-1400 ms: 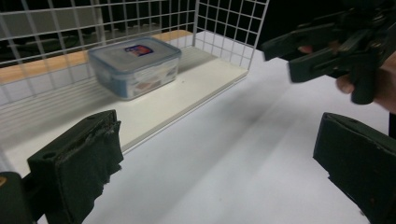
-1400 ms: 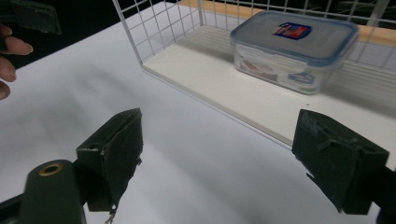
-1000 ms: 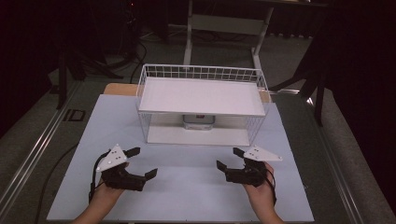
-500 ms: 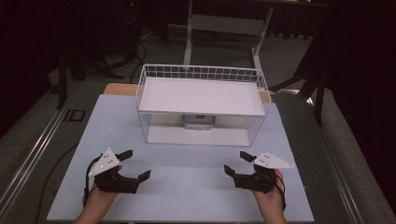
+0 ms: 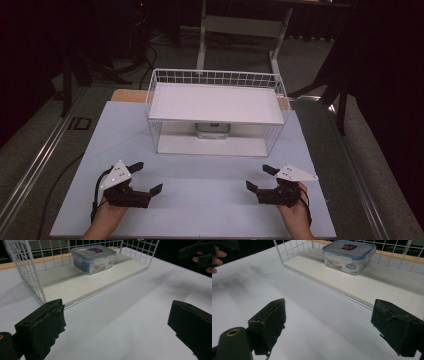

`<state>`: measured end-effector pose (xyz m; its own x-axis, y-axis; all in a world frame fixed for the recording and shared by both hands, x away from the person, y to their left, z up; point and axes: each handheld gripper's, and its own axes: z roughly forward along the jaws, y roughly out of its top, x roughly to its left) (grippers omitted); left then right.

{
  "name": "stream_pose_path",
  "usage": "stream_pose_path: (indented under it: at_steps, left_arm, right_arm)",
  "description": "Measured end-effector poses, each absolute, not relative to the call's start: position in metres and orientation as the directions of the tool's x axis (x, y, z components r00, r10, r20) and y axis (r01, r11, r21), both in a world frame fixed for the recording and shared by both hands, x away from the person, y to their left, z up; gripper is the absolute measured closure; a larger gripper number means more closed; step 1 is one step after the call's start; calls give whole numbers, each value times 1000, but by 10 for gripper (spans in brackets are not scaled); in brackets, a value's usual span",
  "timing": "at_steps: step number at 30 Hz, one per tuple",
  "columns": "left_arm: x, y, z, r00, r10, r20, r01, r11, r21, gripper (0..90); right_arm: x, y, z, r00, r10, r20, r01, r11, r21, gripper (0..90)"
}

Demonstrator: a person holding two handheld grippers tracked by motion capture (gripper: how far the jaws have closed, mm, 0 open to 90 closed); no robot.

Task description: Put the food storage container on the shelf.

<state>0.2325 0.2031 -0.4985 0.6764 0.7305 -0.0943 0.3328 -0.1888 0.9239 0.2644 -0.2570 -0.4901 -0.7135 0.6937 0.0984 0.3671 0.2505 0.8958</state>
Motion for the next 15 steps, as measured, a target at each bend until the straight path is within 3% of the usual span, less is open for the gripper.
stream_pose_path:
  at_steps: [15]
  left_arm:
    - [238, 206, -507, 686, 716, -130, 353, -171, 920, 19]
  right_arm:
    - [272, -263, -493, -676, 729, 104, 392, 236, 889, 134]
